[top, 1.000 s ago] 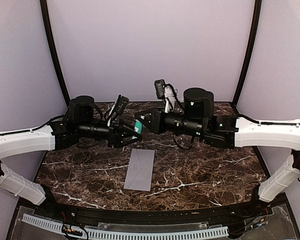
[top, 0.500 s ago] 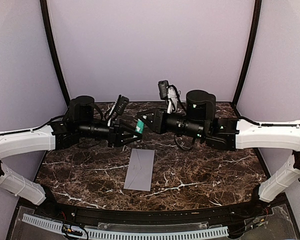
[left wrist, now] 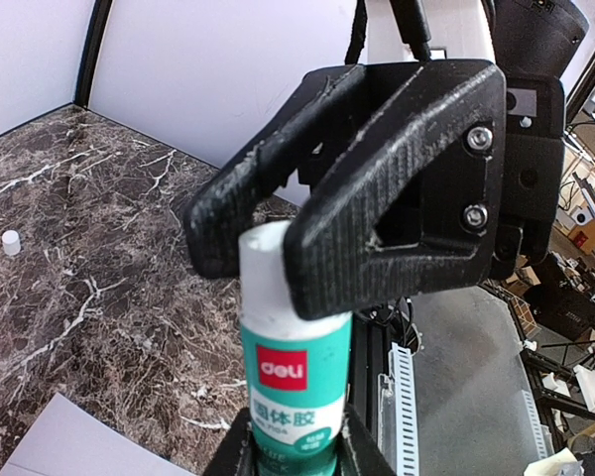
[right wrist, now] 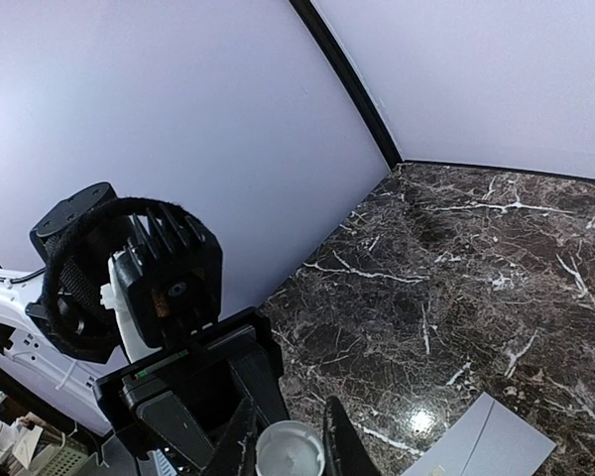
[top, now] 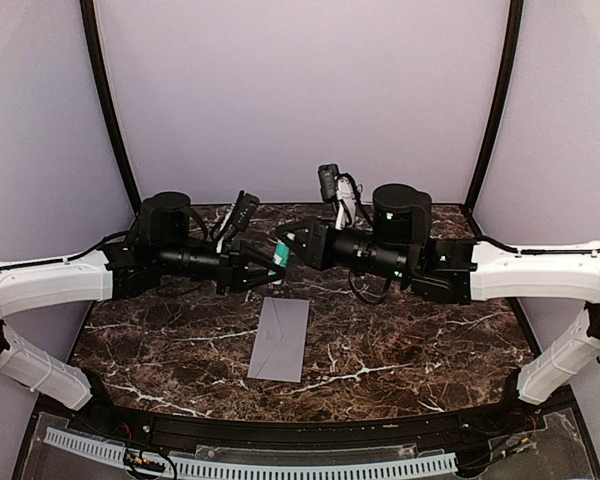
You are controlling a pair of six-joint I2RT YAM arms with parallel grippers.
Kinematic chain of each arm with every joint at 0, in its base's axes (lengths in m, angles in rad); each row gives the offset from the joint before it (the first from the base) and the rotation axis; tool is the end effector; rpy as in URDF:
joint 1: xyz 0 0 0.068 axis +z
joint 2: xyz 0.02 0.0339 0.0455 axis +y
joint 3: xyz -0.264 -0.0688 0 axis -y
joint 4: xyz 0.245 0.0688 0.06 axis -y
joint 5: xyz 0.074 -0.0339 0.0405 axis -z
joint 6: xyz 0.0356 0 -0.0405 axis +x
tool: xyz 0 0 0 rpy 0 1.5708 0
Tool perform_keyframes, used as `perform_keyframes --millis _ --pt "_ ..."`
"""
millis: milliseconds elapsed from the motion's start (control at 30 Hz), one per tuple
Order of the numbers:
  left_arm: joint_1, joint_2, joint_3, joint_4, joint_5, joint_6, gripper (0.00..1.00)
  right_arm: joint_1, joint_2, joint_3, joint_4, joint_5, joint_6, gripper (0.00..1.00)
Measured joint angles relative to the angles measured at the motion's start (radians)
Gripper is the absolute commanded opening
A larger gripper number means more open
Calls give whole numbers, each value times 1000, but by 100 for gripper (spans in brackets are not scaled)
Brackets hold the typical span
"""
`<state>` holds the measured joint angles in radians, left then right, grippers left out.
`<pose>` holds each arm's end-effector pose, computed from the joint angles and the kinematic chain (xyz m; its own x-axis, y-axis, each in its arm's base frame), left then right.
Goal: Place the letter into the envelope and seal it
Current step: Close the solid glue cap on the solid glue.
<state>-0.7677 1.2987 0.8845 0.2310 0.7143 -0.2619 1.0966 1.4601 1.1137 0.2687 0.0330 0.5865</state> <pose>0.1973 -0.2228 0.3057 -0.3825 0.0973 -0.9188 0.9205 0.1258 -0.3699 0.1613 0.3116 0.3406 -0.5133 0.2113 -0.8318 -0.7085 0.4427 0.5496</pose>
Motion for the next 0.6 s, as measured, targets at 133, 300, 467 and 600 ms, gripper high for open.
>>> perform_keyframes --millis 133,300,467,600 --pt "0 1 0 0 3 0 0 0 -13 -12 1 2 -2 49" --pt "0 1 0 0 3 0 0 -3 -75 -39 -3 21 -27 63" --pt "8 -2 18 -27 0 8 0 -7 -143 -39 -76 82 -61 68" --pt "76 -19 31 -62 37 6 0 -34 -165 -6 -211 153 -84 71"
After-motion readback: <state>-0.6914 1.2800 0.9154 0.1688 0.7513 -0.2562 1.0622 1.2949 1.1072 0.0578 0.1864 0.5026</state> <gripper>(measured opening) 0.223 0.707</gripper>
